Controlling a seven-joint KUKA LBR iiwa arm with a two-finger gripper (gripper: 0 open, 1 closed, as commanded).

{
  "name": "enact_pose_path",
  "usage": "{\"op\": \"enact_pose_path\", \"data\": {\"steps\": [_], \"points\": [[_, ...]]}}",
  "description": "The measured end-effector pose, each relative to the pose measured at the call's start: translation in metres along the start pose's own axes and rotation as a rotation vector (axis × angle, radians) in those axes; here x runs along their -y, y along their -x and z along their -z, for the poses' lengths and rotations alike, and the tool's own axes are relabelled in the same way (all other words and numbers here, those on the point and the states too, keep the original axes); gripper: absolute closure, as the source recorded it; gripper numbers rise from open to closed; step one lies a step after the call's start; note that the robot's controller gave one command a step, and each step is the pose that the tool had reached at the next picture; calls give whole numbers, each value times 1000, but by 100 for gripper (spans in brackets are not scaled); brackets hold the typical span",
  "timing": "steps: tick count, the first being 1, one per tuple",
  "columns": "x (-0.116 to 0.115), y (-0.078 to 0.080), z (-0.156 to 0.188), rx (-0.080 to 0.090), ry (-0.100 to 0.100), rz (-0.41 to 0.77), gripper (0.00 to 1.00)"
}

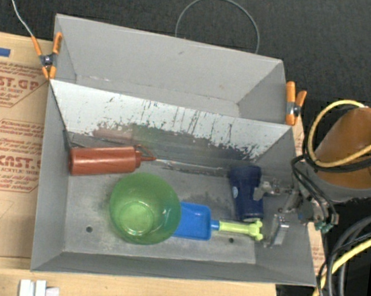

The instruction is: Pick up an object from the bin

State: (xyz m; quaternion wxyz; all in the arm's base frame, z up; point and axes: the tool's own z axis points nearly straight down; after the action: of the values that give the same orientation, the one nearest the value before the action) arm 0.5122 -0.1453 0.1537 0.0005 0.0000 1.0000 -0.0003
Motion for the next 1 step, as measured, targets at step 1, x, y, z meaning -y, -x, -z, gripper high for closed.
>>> {"op": "enact_pose_path", "data": {"steps": [1], "points": [[-21, 12, -81, -8, 9, 164, 100]]}}
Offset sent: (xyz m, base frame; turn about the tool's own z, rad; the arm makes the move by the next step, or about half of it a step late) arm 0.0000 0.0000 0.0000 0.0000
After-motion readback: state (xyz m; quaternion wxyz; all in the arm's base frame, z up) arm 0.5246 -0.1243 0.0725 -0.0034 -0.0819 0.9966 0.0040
